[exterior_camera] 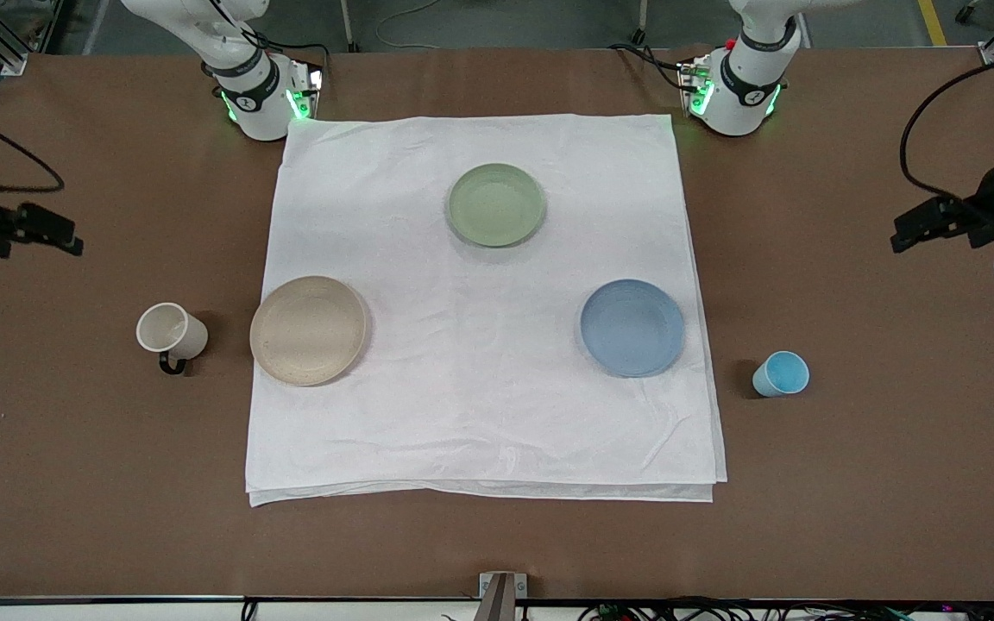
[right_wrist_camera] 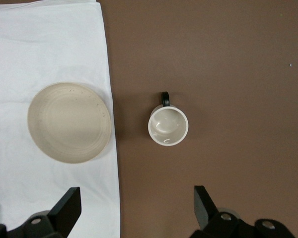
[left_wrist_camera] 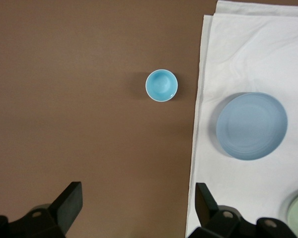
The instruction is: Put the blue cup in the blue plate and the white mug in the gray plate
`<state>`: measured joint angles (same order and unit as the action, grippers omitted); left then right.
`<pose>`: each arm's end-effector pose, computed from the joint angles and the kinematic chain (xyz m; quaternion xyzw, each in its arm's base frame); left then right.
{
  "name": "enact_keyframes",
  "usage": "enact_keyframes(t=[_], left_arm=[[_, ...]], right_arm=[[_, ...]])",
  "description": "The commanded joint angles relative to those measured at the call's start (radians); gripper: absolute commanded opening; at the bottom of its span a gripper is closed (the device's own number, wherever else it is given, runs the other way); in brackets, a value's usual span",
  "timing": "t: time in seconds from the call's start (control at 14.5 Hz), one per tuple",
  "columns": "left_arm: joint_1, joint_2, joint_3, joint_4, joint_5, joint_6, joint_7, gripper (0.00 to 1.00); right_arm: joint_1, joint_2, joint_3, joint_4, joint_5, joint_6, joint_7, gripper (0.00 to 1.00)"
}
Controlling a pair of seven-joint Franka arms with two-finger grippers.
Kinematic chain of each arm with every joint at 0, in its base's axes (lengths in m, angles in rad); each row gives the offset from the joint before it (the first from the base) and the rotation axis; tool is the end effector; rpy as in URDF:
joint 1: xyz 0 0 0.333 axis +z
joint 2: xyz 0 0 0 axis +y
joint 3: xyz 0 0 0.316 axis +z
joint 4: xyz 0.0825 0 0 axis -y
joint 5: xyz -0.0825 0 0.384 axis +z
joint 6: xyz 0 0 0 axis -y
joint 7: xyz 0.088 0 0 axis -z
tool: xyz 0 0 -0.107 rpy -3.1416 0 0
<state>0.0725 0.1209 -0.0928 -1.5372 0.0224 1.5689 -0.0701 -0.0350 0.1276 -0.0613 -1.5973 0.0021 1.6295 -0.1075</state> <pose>0.5877 -0.0065 0.5713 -0.9987 -0.0245 0.0440 0.0076 0.5890 -0.0547 0.5437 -0.9988 -0.0055 0.0476 0.0020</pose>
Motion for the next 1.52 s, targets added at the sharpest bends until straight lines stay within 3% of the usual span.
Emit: enact_keyframes(t=[0.0, 0.14, 0.34, 0.55, 0.76, 0.83, 0.97, 1.03, 1.17, 1.45], left_arm=[[0.012, 0.089, -0.001, -0.050, 0.022, 0.119, -0.028, 1.00], [0.016, 0.114, -0.001, -0.168, 0.022, 0.299, -0.031, 1.00], [0.018, 0.178, -0.002, -0.270, 0.022, 0.472, -0.040, 0.98], [0.027, 0.259, -0.001, -0.279, 0.022, 0.546, -0.040, 0.83], [0.041, 0.333, -0.004, -0.276, 0.019, 0.623, -0.045, 0.71], [0.039, 0.350, -0.004, -0.271, 0.008, 0.638, -0.045, 0.68], [0.035, 0.376, -0.007, -0.270, 0.008, 0.669, -0.048, 0.60], [0.035, 0.388, -0.007, -0.270, 0.008, 0.684, -0.048, 0.57], [0.035, 0.402, -0.007, -0.270, 0.007, 0.700, -0.048, 0.46], [0.029, 0.419, -0.012, -0.267, 0.005, 0.708, -0.050, 0.05]], right_arm=[[-0.028, 0.127, 0.006, 0.007, 0.003, 0.100, 0.005, 1.00], [-0.040, 0.214, 0.008, -0.057, 0.009, 0.272, 0.008, 1.00], [-0.060, 0.250, 0.008, -0.281, 0.018, 0.601, 0.011, 1.00], [-0.065, 0.282, 0.008, -0.377, 0.018, 0.752, 0.009, 0.96], [-0.065, 0.310, 0.008, -0.382, 0.018, 0.754, 0.006, 0.72], [-0.065, 0.308, 0.008, -0.392, 0.018, 0.747, 0.008, 0.56], [-0.065, 0.307, 0.008, -0.392, 0.018, 0.733, 0.008, 0.10], [-0.065, 0.307, 0.008, -0.394, 0.018, 0.731, 0.008, 0.00], [-0.065, 0.307, 0.008, -0.392, 0.018, 0.731, 0.005, 0.00], [-0.056, 0.291, 0.014, -0.375, 0.021, 0.686, 0.015, 0.00]])
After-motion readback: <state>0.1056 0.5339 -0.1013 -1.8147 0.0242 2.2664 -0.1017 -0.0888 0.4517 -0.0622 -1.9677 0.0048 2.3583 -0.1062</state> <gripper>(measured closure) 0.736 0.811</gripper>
